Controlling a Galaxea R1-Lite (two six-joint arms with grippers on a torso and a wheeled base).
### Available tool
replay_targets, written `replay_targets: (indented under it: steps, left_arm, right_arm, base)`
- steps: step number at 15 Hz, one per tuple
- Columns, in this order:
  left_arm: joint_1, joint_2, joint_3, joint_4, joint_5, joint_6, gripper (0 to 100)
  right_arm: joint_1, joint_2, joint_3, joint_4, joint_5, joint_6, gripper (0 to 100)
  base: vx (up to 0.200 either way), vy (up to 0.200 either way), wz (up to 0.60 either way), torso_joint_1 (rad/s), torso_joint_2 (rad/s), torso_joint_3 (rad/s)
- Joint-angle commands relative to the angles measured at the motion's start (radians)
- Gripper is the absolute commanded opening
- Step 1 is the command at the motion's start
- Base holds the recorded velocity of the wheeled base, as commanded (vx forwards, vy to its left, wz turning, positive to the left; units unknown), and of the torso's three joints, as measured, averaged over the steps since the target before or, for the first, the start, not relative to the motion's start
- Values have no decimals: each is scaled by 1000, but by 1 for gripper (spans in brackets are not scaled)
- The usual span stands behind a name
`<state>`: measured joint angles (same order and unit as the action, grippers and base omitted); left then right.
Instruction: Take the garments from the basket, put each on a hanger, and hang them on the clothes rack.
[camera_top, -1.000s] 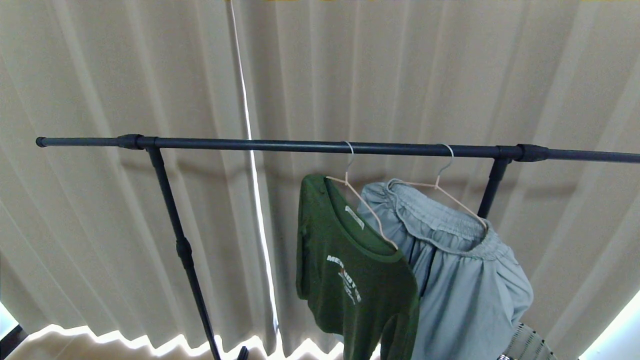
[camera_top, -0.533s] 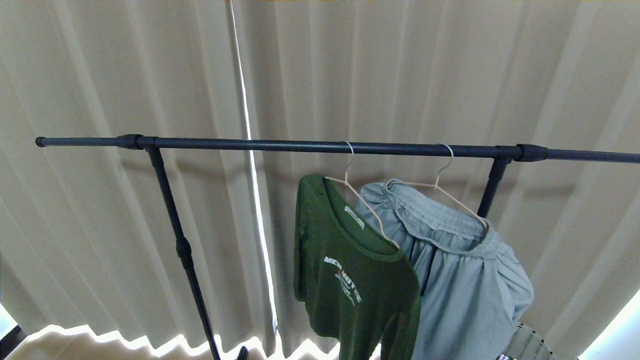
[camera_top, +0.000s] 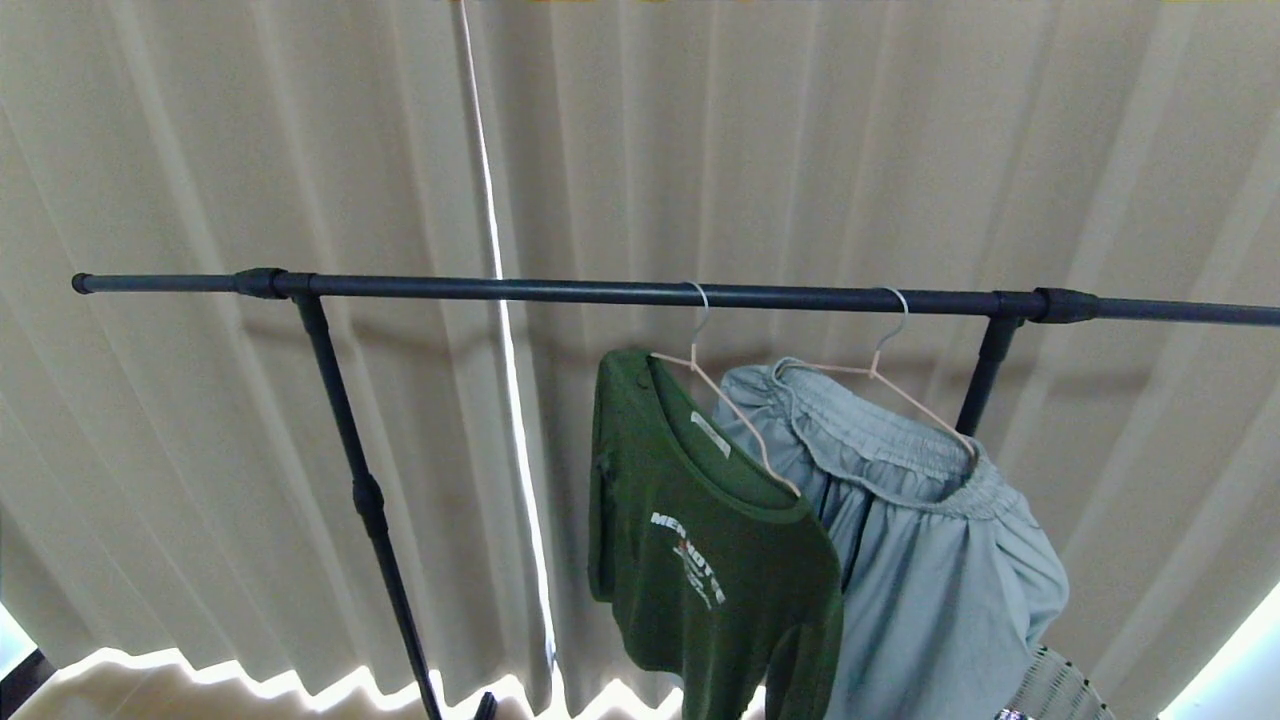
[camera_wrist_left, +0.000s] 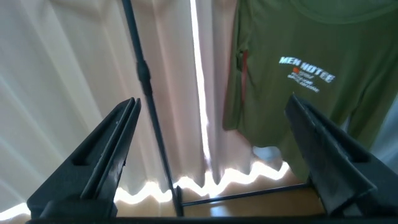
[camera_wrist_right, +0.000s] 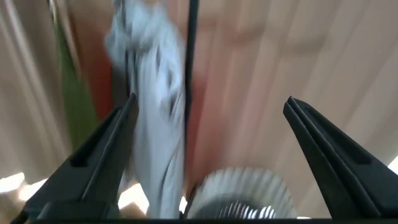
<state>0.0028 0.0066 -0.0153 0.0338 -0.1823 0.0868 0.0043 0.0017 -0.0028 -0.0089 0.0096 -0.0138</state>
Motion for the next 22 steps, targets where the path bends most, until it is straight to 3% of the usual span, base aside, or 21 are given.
replay_targets:
  steps: [1,3,4,5,11,22]
  left_arm:
    - [0,1,0,0,0,-1,100]
    - [0,1,0,0,0,-1,100]
    - [0,1,0,0,0,-1,100]
    - [0,1,0,0,0,-1,100]
    - [0,1,0,0,0,-1,100]
    - [0,1,0,0,0,-1,100]
  right_arm:
    - [0,-2,3,1,-2,20,100]
    - [0,-2,3,-2,-20,25,100]
    - [-1,-2,3,-3,-79,15,100]
    - [-1,-2,3,-3,-88,9,100]
    - [-1,-2,3,10,-13,11,100]
    - [-1,-2,3,9,-13,20,100]
  base:
    - [0,0,0,0,0,0]
    - [0,0,0,0,0,0]
    - [0,0,0,0,0,0]
    - [0,0,0,0,0,0]
    - [0,0,0,0,0,0]
    - [0,0,0,0,0,0]
